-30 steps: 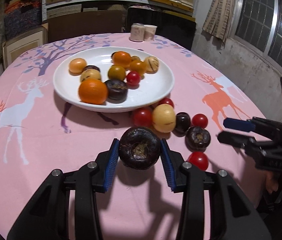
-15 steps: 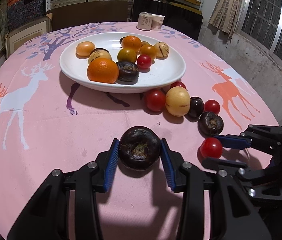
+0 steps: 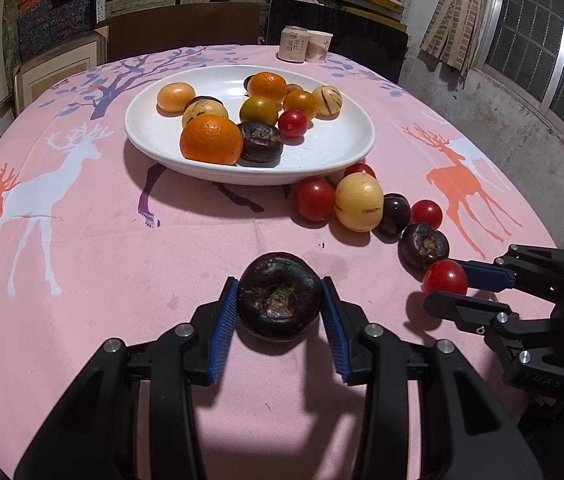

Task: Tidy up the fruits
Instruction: 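Grasp a red tomato with the right gripper while the left gripper holds the mangosteen, then carry both fruits onto the white plate and open both grippers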

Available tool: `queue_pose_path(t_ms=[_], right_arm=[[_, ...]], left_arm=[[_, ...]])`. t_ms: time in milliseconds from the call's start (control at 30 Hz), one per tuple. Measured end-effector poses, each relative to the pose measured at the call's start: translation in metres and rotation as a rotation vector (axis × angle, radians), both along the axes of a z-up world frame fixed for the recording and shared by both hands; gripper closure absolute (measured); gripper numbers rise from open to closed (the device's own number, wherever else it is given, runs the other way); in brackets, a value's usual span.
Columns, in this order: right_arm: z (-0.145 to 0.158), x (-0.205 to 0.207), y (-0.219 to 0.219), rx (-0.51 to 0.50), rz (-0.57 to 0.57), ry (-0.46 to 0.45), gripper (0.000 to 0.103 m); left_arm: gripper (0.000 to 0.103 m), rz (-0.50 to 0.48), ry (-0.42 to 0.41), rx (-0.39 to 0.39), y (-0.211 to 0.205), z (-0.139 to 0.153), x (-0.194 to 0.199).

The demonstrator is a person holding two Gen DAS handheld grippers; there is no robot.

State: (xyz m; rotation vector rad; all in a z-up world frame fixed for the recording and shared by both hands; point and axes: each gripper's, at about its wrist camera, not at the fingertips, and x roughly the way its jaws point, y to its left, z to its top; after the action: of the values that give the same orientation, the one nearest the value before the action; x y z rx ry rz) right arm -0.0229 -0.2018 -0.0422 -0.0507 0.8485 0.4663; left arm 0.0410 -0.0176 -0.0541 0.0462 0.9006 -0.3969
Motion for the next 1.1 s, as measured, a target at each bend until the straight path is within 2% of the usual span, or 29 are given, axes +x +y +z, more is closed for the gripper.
queue_pose_path(t_ms=[433, 633, 867, 1000, 1100], right_arm=[[0.005, 0.000, -0.012, 0.054, -0.029, 0.003, 0.074], [0.018, 0.010, -0.023, 0.085, -0.056, -0.003, 0.074], [0.062, 0.049, -0.035, 0.075, -0.089, -0.081, 0.074], [0.071, 0.083, -0.031, 0.069, -0.097, -0.094, 0.074], [0.069, 0.110, -0.027, 0.057, -0.111, -0.098, 0.074]], left_arm=[[0.063, 0.008, -0.023, -0.010, 0.003, 0.007, -0.008], [0.063, 0.023, -0.067, -0.022, 0.012, 0.028, -0.001], [0.063, 0.033, -0.168, -0.006, 0.011, 0.071, 0.042], [0.063, 0.029, -0.188, -0.001, -0.004, 0.084, 0.086], [0.063, 0.040, -0.192, 0.021, -0.016, 0.083, 0.126]])
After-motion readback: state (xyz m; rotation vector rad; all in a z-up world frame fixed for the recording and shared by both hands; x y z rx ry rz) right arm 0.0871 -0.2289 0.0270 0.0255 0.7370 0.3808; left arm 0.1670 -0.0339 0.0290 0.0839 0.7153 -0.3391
